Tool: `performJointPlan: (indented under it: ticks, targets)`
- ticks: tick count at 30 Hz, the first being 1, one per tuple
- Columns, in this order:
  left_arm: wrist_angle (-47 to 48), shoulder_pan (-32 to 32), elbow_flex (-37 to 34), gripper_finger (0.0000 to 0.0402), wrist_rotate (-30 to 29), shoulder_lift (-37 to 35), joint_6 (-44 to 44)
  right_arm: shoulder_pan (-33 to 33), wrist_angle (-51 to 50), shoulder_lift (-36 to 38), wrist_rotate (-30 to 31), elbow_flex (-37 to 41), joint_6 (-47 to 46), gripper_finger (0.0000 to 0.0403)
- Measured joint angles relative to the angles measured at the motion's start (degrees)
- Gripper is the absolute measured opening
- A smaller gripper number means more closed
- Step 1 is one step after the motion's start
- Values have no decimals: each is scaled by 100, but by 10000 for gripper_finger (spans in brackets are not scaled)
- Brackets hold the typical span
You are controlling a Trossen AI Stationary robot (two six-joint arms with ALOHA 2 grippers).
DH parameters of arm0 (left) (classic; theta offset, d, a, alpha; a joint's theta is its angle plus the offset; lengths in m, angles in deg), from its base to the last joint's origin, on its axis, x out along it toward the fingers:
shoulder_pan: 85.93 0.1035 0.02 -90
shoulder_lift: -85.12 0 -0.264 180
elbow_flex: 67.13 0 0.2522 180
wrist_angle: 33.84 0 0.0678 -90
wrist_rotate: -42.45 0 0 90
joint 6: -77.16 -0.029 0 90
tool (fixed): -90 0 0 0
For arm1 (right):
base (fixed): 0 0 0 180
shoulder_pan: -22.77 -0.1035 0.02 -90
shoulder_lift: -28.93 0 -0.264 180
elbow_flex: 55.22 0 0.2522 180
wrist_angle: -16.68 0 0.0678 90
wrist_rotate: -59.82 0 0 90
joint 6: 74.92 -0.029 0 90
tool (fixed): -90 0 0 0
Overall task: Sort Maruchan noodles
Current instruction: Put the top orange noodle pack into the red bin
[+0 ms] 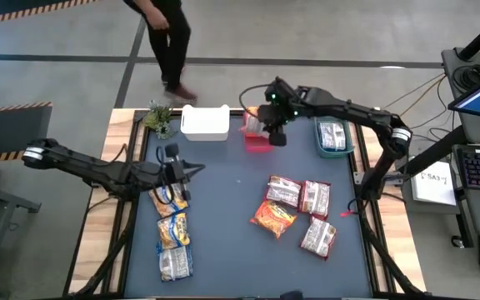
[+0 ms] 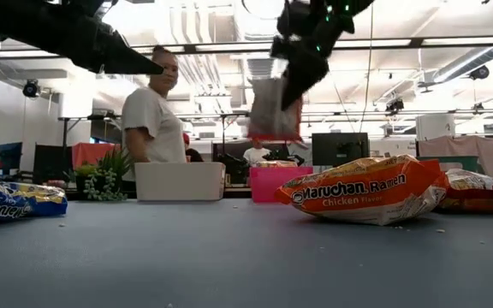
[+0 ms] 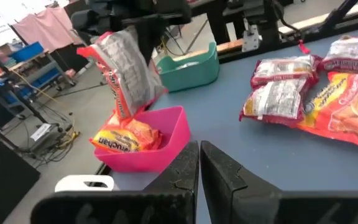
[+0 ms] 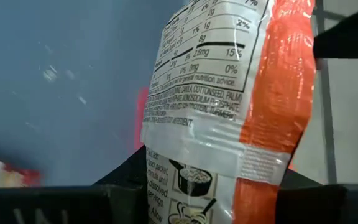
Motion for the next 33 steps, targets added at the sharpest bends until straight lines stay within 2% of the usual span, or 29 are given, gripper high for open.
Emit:
performJointPlan:
  ticks: [7,13,18,21,29,33]
  targets:
    - [-2,2,-9,0,-4,147,82,601,70,-449,-914,160,294,130]
    - [-9,4,-9,0,-9,186,95,660,251,-961,-943,162,469,130]
    - [-16,17,-9,0,-64,186,95,658,443,-1307,-735,165,458,136]
    - [-14,17,-9,0,-151,186,97,669,494,-1406,-349,167,427,153]
    - [-31,28,-9,0,-155,199,141,688,629,-1331,-201,166,309,205]
    - [-60,28,-9,0,-155,199,143,695,574,-1291,313,52,355,224]
